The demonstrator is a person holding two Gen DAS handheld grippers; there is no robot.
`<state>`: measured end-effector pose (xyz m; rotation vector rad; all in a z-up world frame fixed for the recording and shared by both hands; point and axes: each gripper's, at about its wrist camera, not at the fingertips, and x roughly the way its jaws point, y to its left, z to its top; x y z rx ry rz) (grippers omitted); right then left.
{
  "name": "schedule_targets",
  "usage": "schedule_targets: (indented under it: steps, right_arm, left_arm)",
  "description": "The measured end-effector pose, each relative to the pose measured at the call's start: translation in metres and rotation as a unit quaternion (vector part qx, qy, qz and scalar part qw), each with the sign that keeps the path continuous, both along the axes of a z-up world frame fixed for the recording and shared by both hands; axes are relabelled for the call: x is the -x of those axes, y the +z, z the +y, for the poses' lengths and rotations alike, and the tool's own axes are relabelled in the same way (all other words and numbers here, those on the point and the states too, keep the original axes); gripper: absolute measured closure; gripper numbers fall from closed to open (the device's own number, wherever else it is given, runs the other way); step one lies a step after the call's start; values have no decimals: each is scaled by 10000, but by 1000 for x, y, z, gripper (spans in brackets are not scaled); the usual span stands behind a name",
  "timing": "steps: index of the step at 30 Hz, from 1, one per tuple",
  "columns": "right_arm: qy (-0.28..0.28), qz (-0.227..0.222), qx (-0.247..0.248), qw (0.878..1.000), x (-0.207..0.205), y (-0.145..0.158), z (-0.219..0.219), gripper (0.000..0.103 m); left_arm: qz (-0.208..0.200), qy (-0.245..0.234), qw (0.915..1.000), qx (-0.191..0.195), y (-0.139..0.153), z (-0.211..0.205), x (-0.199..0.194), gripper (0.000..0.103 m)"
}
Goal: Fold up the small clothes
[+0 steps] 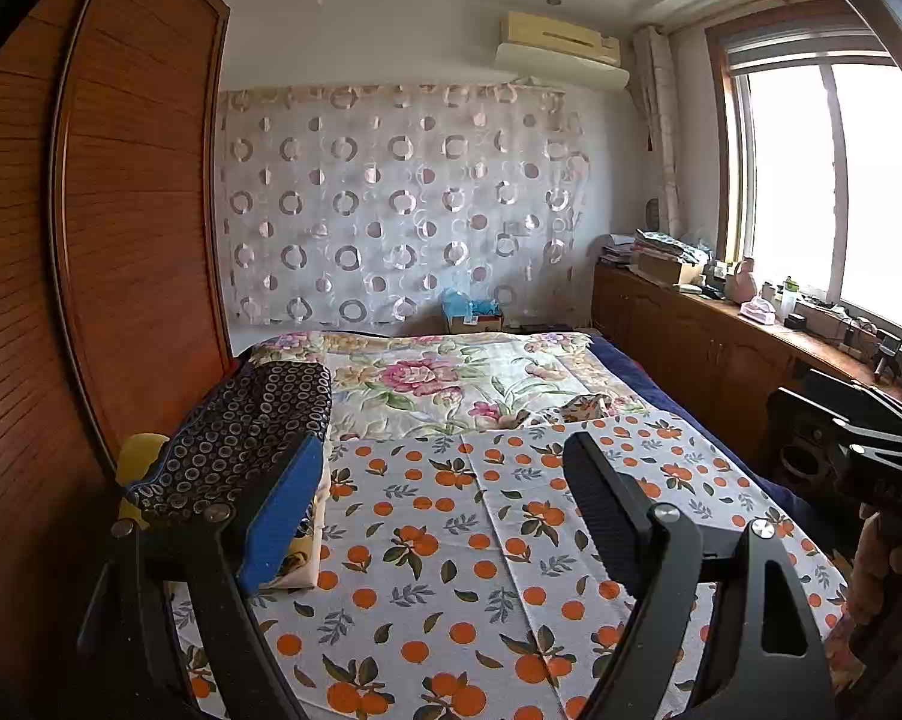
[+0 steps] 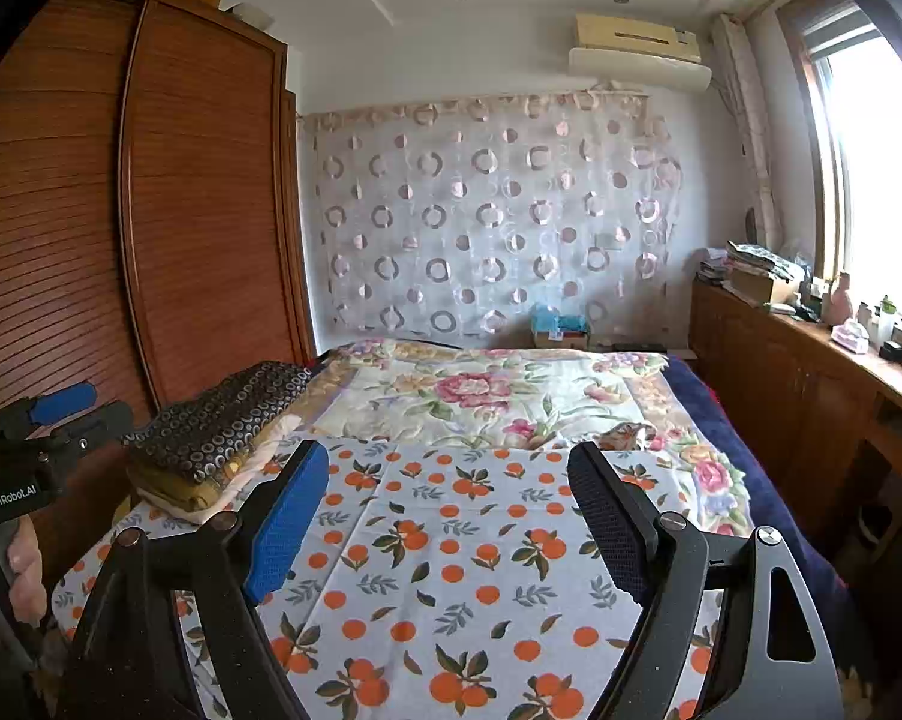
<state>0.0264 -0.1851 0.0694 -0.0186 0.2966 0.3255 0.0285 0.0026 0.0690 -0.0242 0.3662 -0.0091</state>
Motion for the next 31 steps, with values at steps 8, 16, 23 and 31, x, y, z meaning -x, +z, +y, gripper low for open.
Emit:
schedule_targets:
  steps: [8,16,23,31]
  right_arm:
    - [12,3,-1,10000,-1,0,-3,20]
    - [13,0,0,10000,-1,0,-4,20]
    - [15,-14,-28,10000,-1,1,-9,20]
    - [22,-7,-36,10000,-1,1,-10,20]
  left_arm:
    - [1,-10,10000,-10,-1,-1,0,20]
    - [1,-12,10000,-9,-1,0,0,20]
    - [-2,-7,10000,-21,-2,-1,0,20]
    - [-6,-14,10000,-12,-1,0,-1,20]
